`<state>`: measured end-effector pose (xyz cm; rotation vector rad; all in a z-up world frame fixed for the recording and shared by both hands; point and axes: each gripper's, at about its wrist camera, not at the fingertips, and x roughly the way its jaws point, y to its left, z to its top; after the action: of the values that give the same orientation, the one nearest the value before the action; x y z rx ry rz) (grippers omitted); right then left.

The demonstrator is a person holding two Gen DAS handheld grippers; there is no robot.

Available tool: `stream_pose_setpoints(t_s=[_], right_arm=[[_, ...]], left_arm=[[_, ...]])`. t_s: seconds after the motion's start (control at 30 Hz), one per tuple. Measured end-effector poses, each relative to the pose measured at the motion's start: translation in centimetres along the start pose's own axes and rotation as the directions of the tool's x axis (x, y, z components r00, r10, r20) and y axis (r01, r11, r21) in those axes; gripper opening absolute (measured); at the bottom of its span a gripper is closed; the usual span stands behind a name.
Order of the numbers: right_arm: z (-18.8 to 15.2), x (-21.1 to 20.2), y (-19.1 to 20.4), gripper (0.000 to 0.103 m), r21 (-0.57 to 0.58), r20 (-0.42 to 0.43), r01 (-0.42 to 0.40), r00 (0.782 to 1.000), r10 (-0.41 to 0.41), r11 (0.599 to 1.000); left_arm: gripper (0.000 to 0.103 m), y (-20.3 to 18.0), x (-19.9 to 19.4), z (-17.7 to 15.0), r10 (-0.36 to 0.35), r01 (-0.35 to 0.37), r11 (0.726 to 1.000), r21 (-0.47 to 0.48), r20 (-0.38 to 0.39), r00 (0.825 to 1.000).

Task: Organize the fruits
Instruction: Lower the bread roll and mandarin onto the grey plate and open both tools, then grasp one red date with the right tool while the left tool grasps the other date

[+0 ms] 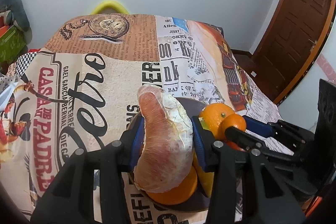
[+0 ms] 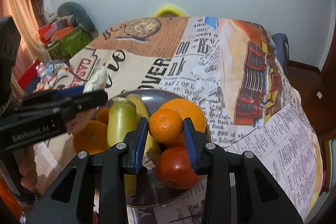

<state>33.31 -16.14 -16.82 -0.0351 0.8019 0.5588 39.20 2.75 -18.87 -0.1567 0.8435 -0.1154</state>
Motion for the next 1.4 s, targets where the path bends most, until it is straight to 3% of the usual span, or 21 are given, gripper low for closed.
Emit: stream_pose_setpoints(t_s=[0.27,0.7,0.8,1.4], right_arm=[[-0.4,0.1,0.0,0.032,-0.006,-0.009,-0.011,1.0,0.011,1.0],[-0.8,-0.1,0.3,0.035,0.001,-0.037,-0.01,0.999,0.01,1.0],[-0.9,-1.3,0.5,0.04,-0.001,-0.016,0.005,1.0,-0.005,1.0],[-3.2,-10.2,2.8,0.041,0.003,0.049,0.023,0.999,-0.023,1.0]], left_arm=[[0.044,0.2,0.8,-0.1,-0.005,0.004,1.0,-0.024,-0.018,1.0],[0.047,-0.7,-0.7,-0.6,0.006,-0.005,0.999,0.032,-0.015,1.0],[0.047,-0.7,-1.8,-0.8,0.014,-0.014,0.999,0.035,-0.002,1.0],[0.047,-2.5,-12.8,-3.4,0.03,-0.035,0.998,0.059,0.085,0.996]])
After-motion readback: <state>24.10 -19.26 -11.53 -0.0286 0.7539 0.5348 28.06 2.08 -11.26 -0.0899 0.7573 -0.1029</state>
